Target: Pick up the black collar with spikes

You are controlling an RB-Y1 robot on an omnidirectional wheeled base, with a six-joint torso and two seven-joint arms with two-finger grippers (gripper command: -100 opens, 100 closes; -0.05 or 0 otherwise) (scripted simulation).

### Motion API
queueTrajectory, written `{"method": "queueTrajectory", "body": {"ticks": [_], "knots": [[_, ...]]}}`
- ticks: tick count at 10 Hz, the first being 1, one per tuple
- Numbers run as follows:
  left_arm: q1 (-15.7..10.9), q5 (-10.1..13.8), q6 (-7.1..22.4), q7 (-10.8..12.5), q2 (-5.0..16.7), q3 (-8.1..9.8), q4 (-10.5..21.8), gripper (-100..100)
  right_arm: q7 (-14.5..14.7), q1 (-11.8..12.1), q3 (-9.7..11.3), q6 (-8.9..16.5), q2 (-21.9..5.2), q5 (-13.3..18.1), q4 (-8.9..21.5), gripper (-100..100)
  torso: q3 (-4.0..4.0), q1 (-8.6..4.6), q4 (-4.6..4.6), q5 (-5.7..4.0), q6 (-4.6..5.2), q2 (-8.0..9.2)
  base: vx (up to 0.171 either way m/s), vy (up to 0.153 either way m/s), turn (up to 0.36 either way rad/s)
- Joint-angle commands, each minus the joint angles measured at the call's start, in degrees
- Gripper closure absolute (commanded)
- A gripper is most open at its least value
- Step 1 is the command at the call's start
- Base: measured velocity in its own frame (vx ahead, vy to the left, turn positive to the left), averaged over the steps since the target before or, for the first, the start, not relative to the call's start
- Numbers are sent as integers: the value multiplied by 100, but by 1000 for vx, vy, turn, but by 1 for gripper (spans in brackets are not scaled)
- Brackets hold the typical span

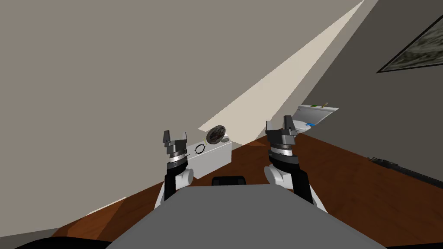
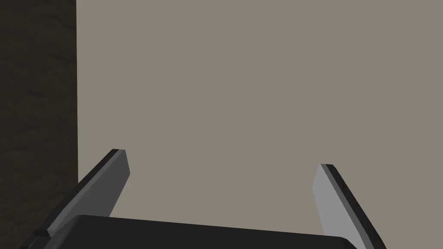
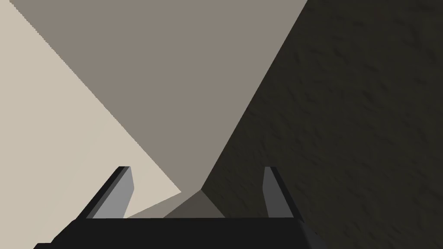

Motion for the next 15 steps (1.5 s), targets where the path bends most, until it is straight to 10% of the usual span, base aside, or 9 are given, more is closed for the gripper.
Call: {"method": "queueTrajectory", "body": {"ticks": [1,8,15], "knots": [[-38,6,86,6,228,-1,40,-100,0,0,0,0,0,0,0,0,0,0,0,0,0,0,-7,-4,-43],[-498,80,1087,69,1171,-13,548,-100,0,-1,0,0,0,0,0,0,9,-3,3,0,1,15,-38,-13,-82],[-890,147,2133,99,1389,-20,1024,-100,0,0,0,0,0,0,0,0,5,-2,2,0,0,8,-29,-11,-66]]}}
